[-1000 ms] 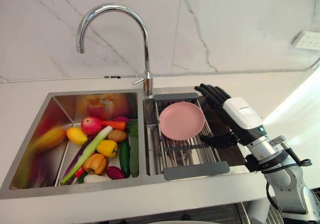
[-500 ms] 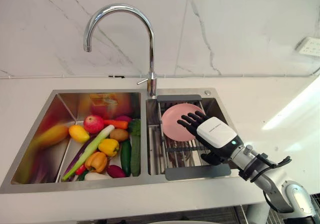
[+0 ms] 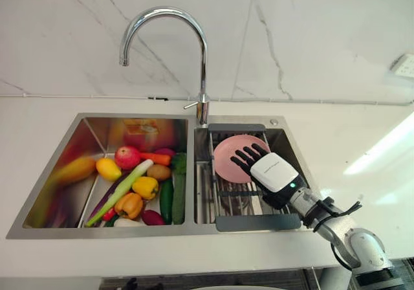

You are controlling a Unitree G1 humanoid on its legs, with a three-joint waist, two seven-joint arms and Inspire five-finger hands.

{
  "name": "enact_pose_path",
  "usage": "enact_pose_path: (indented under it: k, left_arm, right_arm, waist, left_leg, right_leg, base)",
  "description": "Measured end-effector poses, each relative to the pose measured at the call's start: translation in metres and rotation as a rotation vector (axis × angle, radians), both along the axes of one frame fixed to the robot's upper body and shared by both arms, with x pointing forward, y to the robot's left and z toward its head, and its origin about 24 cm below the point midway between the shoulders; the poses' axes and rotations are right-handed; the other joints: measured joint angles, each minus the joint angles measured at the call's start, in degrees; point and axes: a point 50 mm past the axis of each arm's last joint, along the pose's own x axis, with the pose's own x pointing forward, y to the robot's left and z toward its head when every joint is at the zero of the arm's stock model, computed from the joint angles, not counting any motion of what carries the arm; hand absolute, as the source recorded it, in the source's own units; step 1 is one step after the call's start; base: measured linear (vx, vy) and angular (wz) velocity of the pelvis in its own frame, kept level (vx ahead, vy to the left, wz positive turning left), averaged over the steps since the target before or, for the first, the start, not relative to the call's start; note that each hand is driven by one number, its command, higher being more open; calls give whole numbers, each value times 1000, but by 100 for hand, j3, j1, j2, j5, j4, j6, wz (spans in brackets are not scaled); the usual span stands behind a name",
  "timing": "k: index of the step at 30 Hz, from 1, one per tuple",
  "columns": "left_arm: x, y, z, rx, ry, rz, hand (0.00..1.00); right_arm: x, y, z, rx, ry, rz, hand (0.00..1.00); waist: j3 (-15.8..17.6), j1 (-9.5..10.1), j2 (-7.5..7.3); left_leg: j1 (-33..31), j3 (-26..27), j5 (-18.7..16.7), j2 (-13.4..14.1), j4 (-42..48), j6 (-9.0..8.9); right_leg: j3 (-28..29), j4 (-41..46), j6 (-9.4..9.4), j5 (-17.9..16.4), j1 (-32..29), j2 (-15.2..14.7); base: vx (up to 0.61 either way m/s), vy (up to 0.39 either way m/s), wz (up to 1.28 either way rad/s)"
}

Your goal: Walk over to the sink, pick up the cup, carry it to the dishwasher, place the cup inside the dishwasher, then close the dishwasher door

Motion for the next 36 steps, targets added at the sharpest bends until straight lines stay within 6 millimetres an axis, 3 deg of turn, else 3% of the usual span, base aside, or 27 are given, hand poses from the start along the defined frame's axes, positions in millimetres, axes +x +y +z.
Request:
enact_pose_path:
  k: [6,7,19,36]
  left_arm:
    - [2,0,0,-3,3,1,100]
    - [2,0,0,-3,6,2,100]
    - [4,0,0,4,9,-11,100]
    - [6,4,2,35,-3,-20,100]
  right_arm:
    - [2,-2,-10,3,14,-26,100]
    - [3,-2,-11,6,13,-32,0]
    - [4,-3,-27,22,-102,-30,0]
    - [11,0,-24,51,-189,-15,0]
  waist:
    - [0,24,0]
    - [0,27,0]
    - [14,8,6]
    - [65,25,82]
  left_leg:
    - [-31,-79,29,-8,-4,1]
    - [-35,-91,36,-9,-8,1]
    - [-64,-128,161,-22,-126,-1]
    - [-112,-113,266,69,-183,-98]
  right_leg:
    - [-65,0,0,0,2,-10]
    - [-77,0,0,0,2,-11]
    - [-129,-14,-6,4,-50,-19]
    - [-137,-30,-74,36,-109,67]
  base:
    - [-48,-16,6]
    - [-43,-12,8]
    - [-52,-12,2]
    - [-43,-15,-1]
